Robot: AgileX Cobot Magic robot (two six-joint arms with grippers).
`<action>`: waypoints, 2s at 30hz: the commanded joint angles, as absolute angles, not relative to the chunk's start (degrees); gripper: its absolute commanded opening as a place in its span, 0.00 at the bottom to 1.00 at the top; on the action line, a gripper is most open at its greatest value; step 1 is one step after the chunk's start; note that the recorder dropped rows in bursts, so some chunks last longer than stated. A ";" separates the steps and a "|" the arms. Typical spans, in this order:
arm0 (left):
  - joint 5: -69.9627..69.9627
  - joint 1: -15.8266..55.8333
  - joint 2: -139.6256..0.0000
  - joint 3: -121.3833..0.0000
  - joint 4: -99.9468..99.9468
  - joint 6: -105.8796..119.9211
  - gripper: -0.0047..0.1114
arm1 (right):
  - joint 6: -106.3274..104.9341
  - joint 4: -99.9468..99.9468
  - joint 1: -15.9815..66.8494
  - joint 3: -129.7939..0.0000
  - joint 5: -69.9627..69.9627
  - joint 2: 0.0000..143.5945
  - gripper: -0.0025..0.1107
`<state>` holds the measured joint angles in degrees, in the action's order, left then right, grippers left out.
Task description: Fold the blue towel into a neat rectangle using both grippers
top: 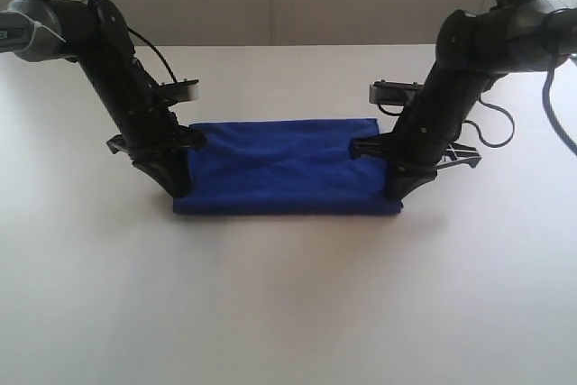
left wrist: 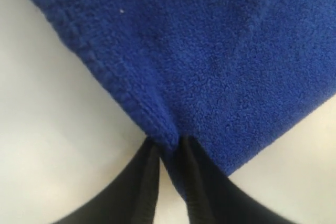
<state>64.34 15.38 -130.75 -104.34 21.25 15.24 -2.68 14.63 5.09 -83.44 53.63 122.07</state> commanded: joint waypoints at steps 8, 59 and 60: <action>65.73 14.70 -130.67 -104.04 21.18 14.80 0.54 | -1.33 13.26 5.06 -82.76 50.61 121.67 0.30; 23.64 -3.25 -49.30 -32.67 29.63 28.46 0.04 | -4.29 2.92 2.27 -23.27 1.85 41.50 0.02; 23.64 -3.25 -49.30 -32.67 29.63 28.46 0.04 | -4.29 2.92 2.27 -23.27 2.49 41.39 0.02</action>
